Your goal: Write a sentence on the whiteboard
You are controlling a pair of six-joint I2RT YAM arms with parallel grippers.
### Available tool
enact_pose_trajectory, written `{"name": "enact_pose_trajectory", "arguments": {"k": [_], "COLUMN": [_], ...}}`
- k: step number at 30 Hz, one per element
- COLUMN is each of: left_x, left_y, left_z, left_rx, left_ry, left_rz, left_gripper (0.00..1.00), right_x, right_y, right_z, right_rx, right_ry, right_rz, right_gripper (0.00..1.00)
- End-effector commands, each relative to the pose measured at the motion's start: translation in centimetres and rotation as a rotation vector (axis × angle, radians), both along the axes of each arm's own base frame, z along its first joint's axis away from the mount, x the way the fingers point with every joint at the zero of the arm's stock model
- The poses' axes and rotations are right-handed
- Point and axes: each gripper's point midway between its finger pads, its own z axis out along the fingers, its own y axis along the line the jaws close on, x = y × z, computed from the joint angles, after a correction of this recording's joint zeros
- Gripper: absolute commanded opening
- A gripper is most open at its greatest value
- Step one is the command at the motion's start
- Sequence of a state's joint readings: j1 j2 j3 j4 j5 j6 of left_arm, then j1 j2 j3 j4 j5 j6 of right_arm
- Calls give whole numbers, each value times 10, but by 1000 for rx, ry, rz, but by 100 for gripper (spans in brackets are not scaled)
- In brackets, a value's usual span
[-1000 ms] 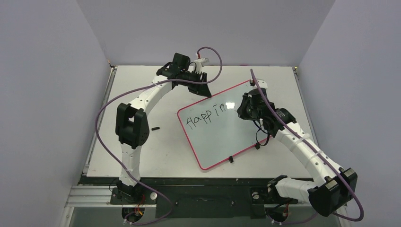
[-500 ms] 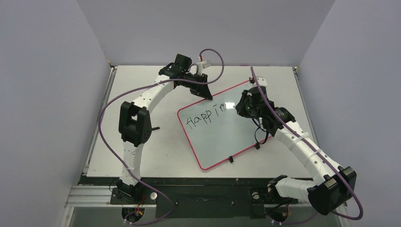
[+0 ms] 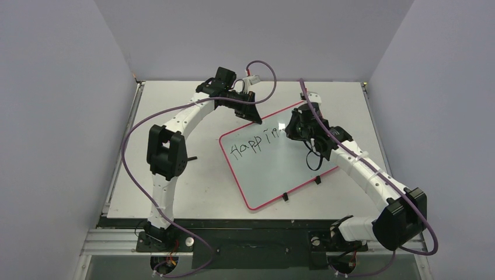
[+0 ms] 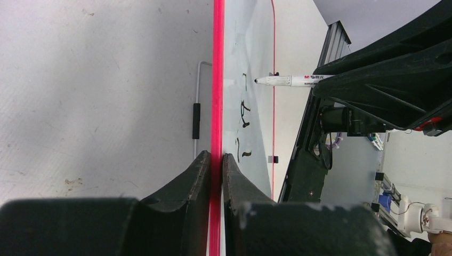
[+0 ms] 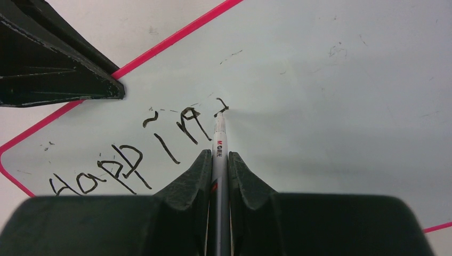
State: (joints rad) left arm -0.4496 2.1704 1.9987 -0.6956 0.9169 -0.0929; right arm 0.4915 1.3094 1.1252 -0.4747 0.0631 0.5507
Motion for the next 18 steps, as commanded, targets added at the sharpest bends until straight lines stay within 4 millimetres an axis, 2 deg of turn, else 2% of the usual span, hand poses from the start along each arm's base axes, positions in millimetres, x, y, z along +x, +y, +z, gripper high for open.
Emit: {"name": "enact_pose_trajectory", "arguments": {"k": [1, 18], "left_x": [-4, -9], "left_y": [-7, -9], "left_z": [14, 20], "left_rx": [-26, -29], "left_ry": [-42, -70], "left_rz": [-41, -54], "left_gripper": [0, 0], "right_x": [17, 30], "right_y": [7, 11], "right_z": [28, 14], "right_rx": [47, 23], "right_ry": [-84, -61], "right_rz": [-13, -27], "right_gripper": [0, 0]}}
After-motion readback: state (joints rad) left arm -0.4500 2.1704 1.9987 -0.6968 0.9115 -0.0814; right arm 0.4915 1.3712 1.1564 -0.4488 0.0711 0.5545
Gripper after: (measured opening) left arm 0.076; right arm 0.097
